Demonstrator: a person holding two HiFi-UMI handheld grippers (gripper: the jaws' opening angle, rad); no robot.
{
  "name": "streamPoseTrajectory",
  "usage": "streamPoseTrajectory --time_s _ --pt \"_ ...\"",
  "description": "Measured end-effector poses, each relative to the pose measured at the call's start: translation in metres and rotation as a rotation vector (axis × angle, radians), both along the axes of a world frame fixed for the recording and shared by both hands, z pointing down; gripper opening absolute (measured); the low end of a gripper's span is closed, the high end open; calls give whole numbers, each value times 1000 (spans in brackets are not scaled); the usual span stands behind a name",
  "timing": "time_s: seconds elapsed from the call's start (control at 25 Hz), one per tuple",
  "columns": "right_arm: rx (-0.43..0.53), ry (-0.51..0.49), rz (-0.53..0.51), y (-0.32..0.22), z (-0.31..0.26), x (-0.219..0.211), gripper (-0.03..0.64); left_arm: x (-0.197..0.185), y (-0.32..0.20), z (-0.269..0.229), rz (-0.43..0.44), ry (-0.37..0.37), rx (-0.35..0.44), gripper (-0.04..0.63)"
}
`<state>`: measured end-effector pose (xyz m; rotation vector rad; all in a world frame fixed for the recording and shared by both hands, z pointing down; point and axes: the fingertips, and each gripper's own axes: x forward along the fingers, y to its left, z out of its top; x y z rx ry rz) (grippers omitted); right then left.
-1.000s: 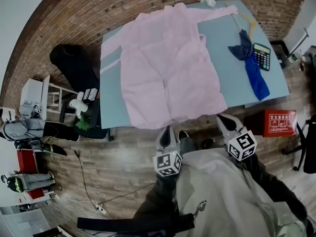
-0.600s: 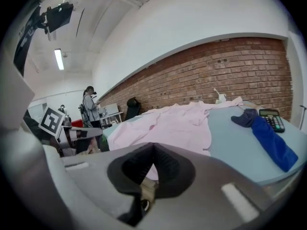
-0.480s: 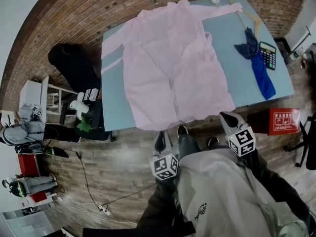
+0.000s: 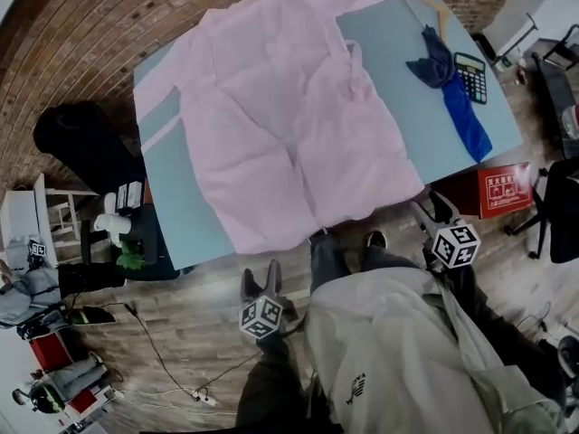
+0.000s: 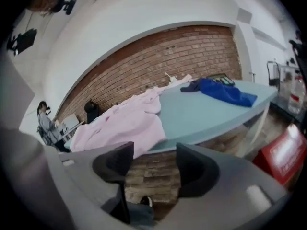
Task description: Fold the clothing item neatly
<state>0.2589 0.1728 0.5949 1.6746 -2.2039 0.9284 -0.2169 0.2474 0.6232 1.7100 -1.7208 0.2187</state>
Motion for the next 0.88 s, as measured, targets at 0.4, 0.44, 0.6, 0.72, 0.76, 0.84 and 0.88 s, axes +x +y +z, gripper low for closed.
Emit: streamPoseTrajectory --time_s 0.4,0.44,0.6,0.72,0.76,0.84,0.88 --pt "24 -432 116 -30 27 -1 278 4 -35 55 3 382 65 561" --pt "27 -464 116 -31 25 -4 275 4 -39 59 17 382 61 561" --pt "-105 -621 239 -23 35 -13 242 -3 -43 53 27 363 65 505" --pt "-158 -616 287 -18 38 -9 216 -12 -37 44 -6 277 49 134" --pt "-140 -585 258 -18 34 -9 206 -15 -34 41 -29 265 51 72" --pt "-85 -490 170 -15 20 -10 68 -18 -27 30 -57 259 65 20" --pt "-67 -444 130 -12 12 -11 20 -17 -23 23 -57 259 75 19"
